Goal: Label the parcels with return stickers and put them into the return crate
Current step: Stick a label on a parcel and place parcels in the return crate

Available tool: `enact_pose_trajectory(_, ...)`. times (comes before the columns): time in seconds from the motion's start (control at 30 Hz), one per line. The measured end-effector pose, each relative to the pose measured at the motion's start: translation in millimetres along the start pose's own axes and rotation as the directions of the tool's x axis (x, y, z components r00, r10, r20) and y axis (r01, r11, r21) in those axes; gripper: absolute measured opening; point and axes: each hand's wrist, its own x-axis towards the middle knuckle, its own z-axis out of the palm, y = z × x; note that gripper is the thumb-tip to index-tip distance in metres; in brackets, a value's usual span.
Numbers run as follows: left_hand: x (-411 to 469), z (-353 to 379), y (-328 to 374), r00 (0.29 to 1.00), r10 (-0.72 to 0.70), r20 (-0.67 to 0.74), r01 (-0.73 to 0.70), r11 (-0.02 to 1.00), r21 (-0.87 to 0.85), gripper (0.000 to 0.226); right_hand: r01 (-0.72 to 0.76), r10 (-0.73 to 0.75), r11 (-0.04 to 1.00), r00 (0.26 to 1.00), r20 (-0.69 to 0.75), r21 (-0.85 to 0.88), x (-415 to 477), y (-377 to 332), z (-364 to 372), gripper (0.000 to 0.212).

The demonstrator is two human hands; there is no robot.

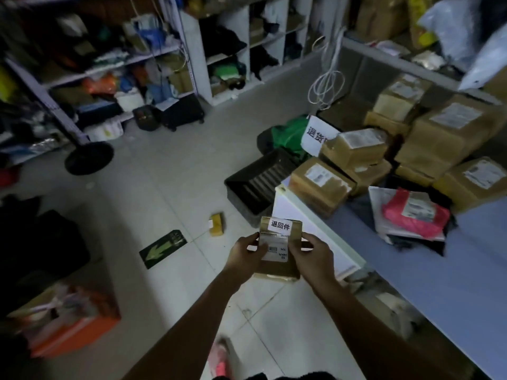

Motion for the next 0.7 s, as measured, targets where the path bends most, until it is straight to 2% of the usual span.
enact_pose_trajectory(0.17,54.7,-90.4,-33.2,0.997,-0.078,0.019,0.078,0.997,0.016,0.028,-0.035,0.034,0.999,0.998,0.06,0.018,20.9,-55.2,83.7,0.034)
enact_pose_trajectory(0.3,117.4,-128.4,-31.5,0.995,-0.076,0.062,0.076,0.997,0.004,0.026,-0.082,0.081,0.996,0.996,0.027,0.042,65.4,-89.5,118.3,0.008)
enact_pose_trajectory(0.37,158.1,-141.2,-27.5,0.991,-0.094,0.093,0.091,0.995,0.029,0.026,-0.109,0.107,0.993,0.994,0.036,0.051,100.1,-103.6,132.6,0.017)
enact_pose_trajectory(0.5,246.1,-160.0,-13.0,0.976,-0.131,0.175,0.122,0.991,0.062,0.021,-0.174,0.171,0.981,0.985,0.036,0.084,184.3,-114.9,167.5,0.013)
enact_pose_trajectory(0.6,304.9,-169.3,5.5,0.97,-0.173,0.169,0.152,0.98,0.129,0.027,-0.196,0.194,0.978,0.98,0.036,0.074,240.7,-118.9,192.0,0.028)
enact_pose_trajectory(0.67,354.2,-173.2,17.9,0.961,-0.205,0.188,0.164,0.963,0.213,0.027,-0.232,0.23,0.968,0.973,0.034,0.091,280.6,-125.0,200.9,0.029)
enact_pose_trajectory(0.7,379.5,-172.5,18.2,0.955,-0.212,0.208,0.157,0.955,0.253,0.035,-0.253,0.251,0.963,0.967,0.028,0.091,298.9,-126.6,203.1,0.027)
